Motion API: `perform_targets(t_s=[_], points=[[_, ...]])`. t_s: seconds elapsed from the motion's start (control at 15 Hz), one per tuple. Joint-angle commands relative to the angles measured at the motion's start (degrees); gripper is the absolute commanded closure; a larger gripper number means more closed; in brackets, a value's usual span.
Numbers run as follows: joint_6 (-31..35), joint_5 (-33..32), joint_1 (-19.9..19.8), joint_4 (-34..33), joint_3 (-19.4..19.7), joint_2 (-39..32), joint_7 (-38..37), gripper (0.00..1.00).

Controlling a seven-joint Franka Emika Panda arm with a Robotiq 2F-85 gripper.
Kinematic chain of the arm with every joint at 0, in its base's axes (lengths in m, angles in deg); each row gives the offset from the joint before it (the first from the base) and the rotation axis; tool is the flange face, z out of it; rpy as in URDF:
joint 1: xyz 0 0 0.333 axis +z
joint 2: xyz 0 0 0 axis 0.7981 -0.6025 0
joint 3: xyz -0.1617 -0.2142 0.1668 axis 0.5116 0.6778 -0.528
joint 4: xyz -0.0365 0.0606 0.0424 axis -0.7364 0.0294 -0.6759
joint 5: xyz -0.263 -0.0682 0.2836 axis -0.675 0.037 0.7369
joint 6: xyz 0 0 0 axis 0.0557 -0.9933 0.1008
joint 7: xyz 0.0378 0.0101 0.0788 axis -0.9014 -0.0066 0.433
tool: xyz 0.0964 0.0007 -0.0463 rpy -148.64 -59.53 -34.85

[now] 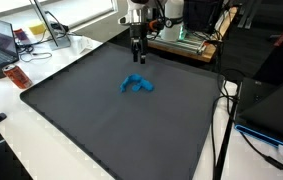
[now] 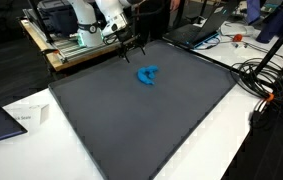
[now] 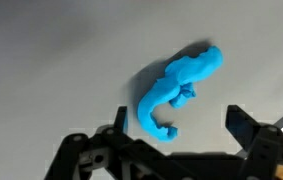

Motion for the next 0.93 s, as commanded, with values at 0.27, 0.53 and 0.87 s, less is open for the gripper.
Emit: perform_targets(t_s=[0.27, 0.53, 0.87], points=[[8.67, -3.78, 4.02, -0.17, -5.96, -3.11, -24.01, 0.00], [11.58, -8.18, 4.51, -0.02, -8.63, -5.48, -35.79, 0.00], [17.65, -15.07, 5.87, 0.50, -11.47, -7.17, -47.73, 0.00]])
